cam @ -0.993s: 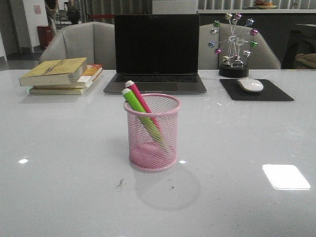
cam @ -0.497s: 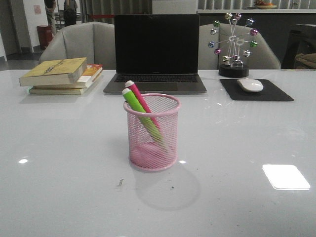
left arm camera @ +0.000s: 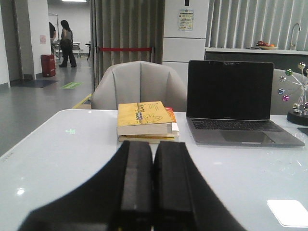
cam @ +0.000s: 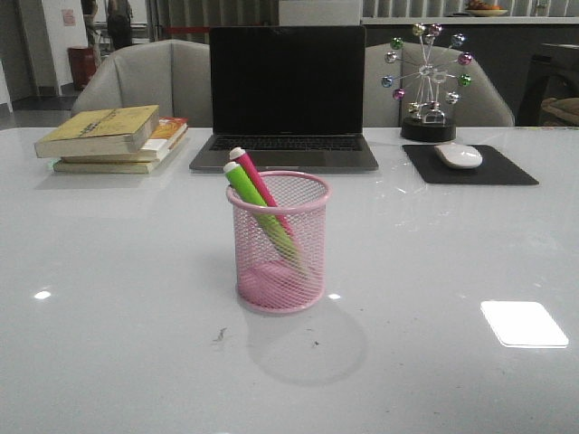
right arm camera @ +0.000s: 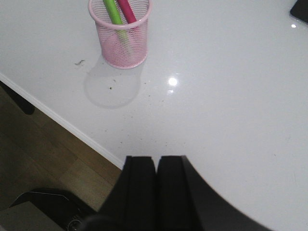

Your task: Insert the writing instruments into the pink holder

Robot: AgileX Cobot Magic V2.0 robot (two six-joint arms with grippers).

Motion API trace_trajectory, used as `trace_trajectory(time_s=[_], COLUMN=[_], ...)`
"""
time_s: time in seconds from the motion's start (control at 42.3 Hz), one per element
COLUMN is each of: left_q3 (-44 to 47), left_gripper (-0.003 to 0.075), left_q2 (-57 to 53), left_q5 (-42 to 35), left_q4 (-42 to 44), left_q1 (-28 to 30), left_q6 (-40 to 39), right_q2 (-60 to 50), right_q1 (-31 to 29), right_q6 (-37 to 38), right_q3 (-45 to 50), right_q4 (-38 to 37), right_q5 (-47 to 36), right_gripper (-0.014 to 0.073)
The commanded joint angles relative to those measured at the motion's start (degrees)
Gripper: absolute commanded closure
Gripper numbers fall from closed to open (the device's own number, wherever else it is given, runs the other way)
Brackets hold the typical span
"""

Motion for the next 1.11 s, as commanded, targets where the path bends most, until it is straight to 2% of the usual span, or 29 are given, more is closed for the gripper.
trace_trajectory(time_s=[0.0,0.497,0.568,0.662,0.852,1.088], left_q3=[0.0,0.0,0.0,0.0,0.0,0.0], left_gripper=[0.062,0.062,0.062,0.062,0.062,0.062], left_q2=[-1.12,-1.12,-1.12,-1.12,-1.12,-1.12], left_q5=[-4.98,-4.98,-4.98,-4.98,-4.98,-4.98], left_q4=[-0.09,-0.09,-0.09,-0.09,-0.09,-0.09], left_q1=[-0.01,-0.01,-0.01,-0.01,-0.01,-0.01], left_q6=[-0.57,-0.57,-0.57,-0.57,-0.57,-0.57], right_q2=[0.03,-0.52,-1.83,-5.54,-17.77,-32.12], right_q1=[0.06,0.06,-2.68,-8.4,-21.32,-29.87], right_q6=[-0.06,-0.06,-0.94,-0.94,-0.89,-0.89], right_q3=[-1.65,-1.51,-0.81,2.54,15.21,30.94], right_q4=[-0.52,-0.52,-0.86,-0.86,-0.86,0.38], right_q5=[-3.46,-3.51,-4.42,-10.3,-28.18,-42.02], right_gripper=[0.054,0.054,0.054,0.054,0.054,0.054])
